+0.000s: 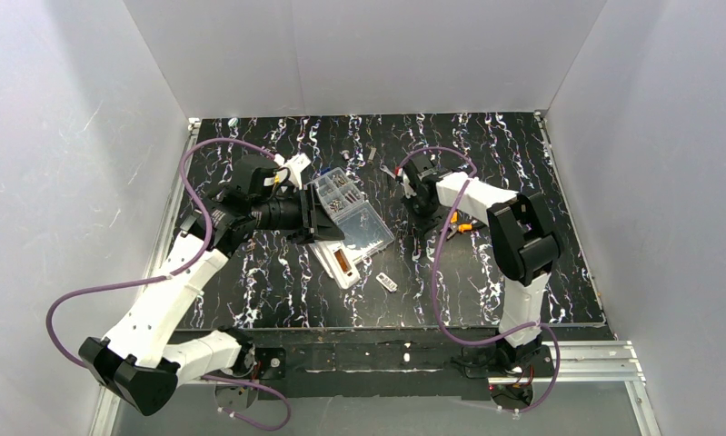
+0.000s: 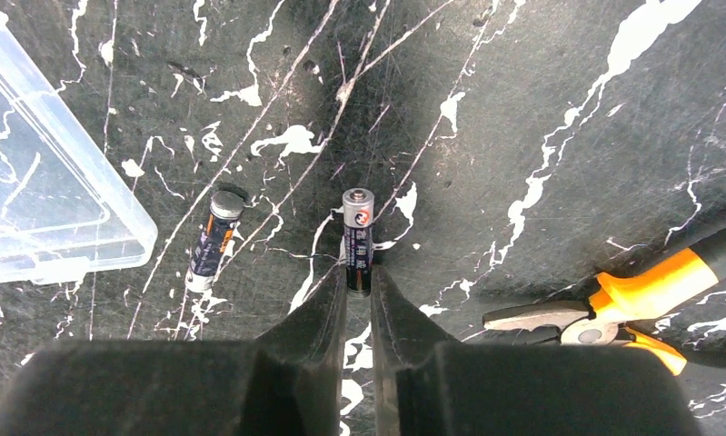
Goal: Load the batteries into the remote control
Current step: Pick up the battery from the center of the board.
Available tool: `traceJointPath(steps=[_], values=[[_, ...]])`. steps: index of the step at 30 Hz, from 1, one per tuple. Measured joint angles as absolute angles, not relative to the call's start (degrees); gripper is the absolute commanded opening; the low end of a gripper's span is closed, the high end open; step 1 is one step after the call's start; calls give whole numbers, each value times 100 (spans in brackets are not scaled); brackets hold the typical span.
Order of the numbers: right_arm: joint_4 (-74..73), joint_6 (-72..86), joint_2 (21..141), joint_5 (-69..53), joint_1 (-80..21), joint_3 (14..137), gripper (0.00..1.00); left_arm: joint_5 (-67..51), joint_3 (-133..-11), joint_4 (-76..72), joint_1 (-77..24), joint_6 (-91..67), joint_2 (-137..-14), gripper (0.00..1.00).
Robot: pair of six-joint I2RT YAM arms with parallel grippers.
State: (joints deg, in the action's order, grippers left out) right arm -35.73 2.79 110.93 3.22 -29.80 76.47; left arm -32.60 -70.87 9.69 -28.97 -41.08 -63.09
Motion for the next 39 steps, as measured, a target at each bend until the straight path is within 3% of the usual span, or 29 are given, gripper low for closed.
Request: traceJointPath(steps=[4, 6, 13, 19, 28, 39], values=[[-3472, 309, 11017, 158, -2947, 7548, 9, -3258, -7087, 969, -2897, -4101, -6324, 0], [-3350, 421, 10906, 8, -2921, 7387, 1, -3256, -7087, 969, -2897, -4091, -6333, 0], [-3415, 648, 10226, -261, -2956, 7054, 1, -3284, -7087, 882, -2897, -4038, -6333, 0], [-3321, 777, 8715, -486, -2978, 7050, 1, -3358, -7087, 707, -2897, -3979, -6333, 0], [-1505, 917, 6198, -1393, -3218, 6156, 1, -3461, -7081, 301, -2897, -3317, -6062, 0], [-703, 292, 5413, -2679, -3282, 5636, 1, -4036, -6482, -1334, -2899, -2545, -5507, 0]])
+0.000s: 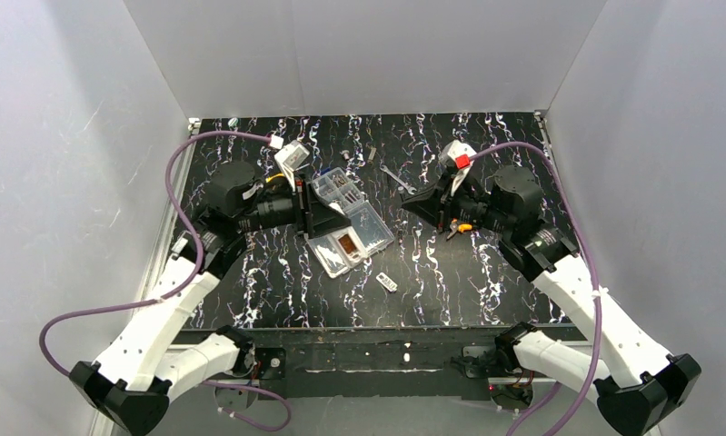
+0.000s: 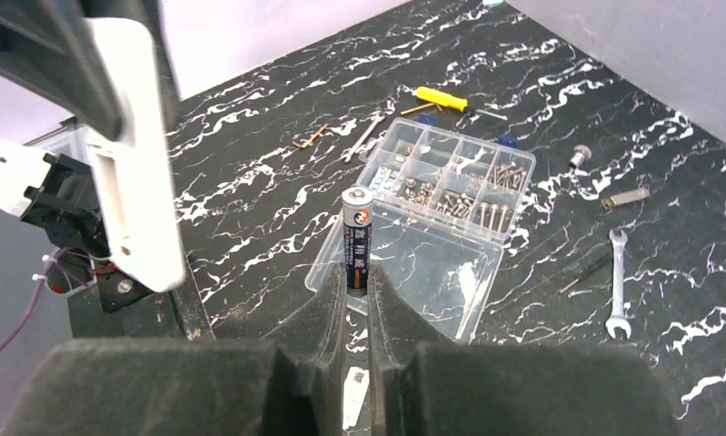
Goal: Load the batteries into the remote control
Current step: Pick up the battery from the center of the board, then load the battery into the remote control.
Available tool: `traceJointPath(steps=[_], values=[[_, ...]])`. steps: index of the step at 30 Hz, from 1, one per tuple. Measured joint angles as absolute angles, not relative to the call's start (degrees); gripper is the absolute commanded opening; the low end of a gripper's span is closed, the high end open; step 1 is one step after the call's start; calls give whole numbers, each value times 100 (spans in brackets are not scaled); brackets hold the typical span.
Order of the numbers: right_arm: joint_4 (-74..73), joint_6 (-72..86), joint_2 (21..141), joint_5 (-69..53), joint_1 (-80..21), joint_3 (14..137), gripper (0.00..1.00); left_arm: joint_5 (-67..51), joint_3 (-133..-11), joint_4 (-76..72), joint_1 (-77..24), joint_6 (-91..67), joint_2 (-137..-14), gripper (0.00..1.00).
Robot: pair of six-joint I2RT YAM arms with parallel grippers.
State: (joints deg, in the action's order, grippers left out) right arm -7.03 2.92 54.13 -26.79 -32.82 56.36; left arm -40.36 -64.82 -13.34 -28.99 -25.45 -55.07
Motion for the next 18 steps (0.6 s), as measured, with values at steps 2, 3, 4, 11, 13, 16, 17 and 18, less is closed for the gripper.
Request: traceJointPath(steps=[2, 3, 4, 11, 13, 16, 17, 18], values=[[-652, 224, 5354, -2797, -3282, 5636, 1, -4254, -6184, -2016, -2899, -2692, -5559, 0], [-628, 202, 5349, -2836, -3282, 5636, 1, -4305, -6084, -2233, -2899, -2757, -5577, 0], [-607, 167, 5352, -2880, -3282, 5636, 1, -4344, -5948, -2512, -2899, -2838, -5594, 0], [-596, 27, 5398, -3142, -3280, 5636, 1, -4657, -5675, -3579, -2899, -2989, -5537, 0], [-587, -43, 5398, -3203, -3280, 5636, 1, -4753, -5601, -3953, -2899, -3002, -5478, 0], [-587, -119, 5398, -3245, -3282, 5636, 1, -4847, -5446, -4370, -2899, -3006, -5387, 0], [-589, -148, 5398, -3256, -3282, 5636, 1, -4871, -5408, -4458, -2899, -3002, -5374, 0], [-591, -163, 5398, -3258, -3282, 5636, 1, -4893, -5380, -4519, -2899, -3000, -5367, 0]])
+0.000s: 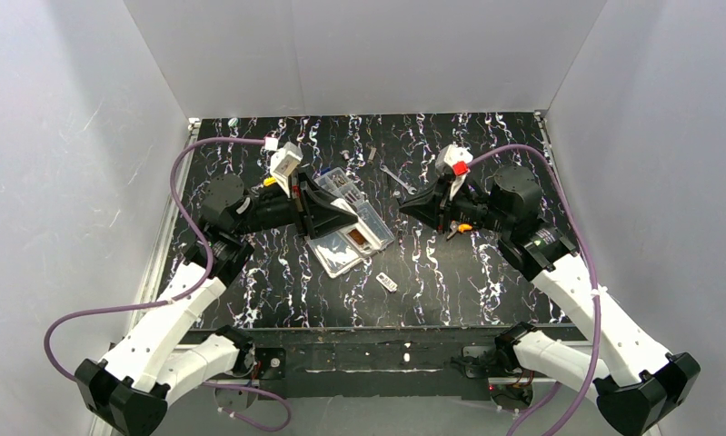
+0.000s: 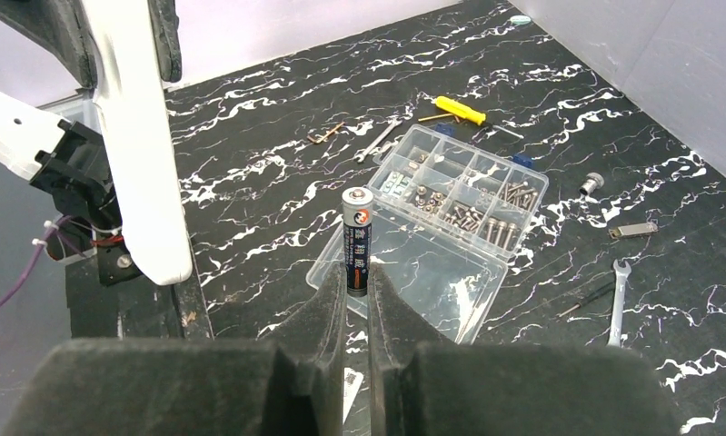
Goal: Load the batteries into the remote control
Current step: Load the battery into the remote control.
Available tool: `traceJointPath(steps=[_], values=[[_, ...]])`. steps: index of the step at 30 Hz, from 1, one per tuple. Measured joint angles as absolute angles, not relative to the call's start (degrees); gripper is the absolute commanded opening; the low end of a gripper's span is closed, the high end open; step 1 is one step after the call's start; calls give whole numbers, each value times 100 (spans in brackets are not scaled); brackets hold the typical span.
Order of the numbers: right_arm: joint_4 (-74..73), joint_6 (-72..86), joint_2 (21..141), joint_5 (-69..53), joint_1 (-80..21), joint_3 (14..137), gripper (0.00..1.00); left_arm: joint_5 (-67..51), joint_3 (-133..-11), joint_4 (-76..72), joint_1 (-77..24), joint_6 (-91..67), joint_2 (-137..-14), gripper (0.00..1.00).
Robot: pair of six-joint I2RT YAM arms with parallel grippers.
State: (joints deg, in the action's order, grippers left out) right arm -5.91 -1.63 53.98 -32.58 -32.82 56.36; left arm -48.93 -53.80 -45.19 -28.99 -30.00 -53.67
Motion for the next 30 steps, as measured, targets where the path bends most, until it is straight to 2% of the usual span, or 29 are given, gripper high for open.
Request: traceJointPath(steps=[6, 14, 19, 25, 30], values=[[-672, -196, 5400, -3026, -3282, 5647, 1, -4751, -5374, -4261, -2899, -2895, -5330, 0], [-1197, 154, 5747, -2265, -3282, 6051, 1, -2744, -5675, -2261, -2908, -3474, -5304, 0], [-1647, 423, 6353, -2202, -3282, 6372, 1, -2082, -5719, -1754, -2908, -3848, -5271, 0], [-1986, 499, 6563, -1675, -3345, 6510, 1, -2198, -5612, -2102, -2908, -4178, -5277, 0], [-1660, 427, 5909, -681, -3363, 6093, 1, -2467, -5575, -2327, -2908, -4241, -5321, 0]])
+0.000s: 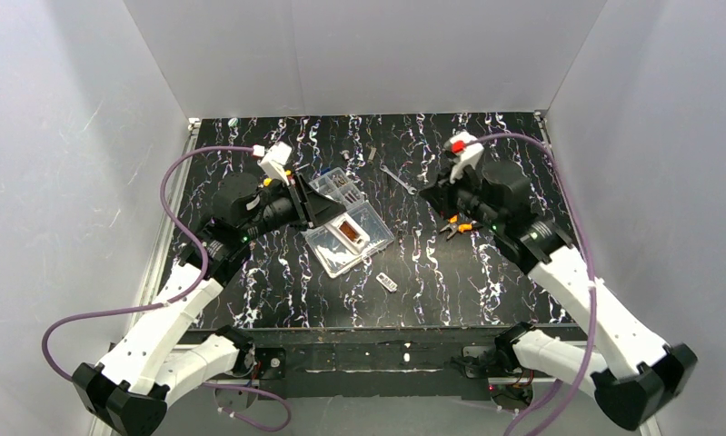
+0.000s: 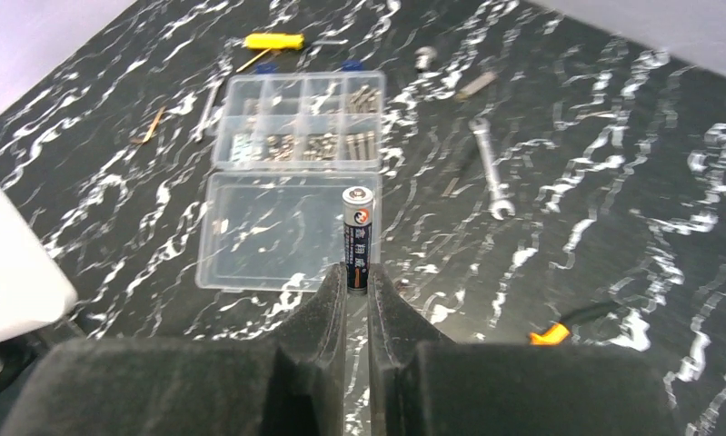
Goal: Load the batteries into the remote control
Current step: Load the battery into the remote control.
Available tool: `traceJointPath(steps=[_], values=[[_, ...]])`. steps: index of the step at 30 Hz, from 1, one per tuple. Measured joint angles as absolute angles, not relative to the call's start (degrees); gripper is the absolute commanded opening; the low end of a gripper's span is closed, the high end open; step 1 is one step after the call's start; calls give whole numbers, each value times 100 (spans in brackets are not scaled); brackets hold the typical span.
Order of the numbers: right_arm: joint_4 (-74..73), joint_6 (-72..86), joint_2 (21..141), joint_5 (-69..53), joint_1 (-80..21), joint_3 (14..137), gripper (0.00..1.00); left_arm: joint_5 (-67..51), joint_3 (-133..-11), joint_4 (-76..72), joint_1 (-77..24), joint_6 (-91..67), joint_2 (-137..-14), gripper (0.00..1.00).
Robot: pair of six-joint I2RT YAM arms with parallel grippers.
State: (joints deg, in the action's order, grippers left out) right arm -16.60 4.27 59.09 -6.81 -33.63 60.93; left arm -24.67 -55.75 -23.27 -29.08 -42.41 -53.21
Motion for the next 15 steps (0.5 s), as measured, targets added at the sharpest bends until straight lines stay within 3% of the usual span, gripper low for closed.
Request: traceJointPath(steps=[6, 15], values=[[-1308, 196, 5170, -93, -3361, 5601, 1, -2565, -5575, -2320, -2908, -4147, -5321, 0], [-1372, -169, 5395, -672, -3361, 5557, 1, -2810, -6073, -1623, -2908, -3564, -5551, 0]])
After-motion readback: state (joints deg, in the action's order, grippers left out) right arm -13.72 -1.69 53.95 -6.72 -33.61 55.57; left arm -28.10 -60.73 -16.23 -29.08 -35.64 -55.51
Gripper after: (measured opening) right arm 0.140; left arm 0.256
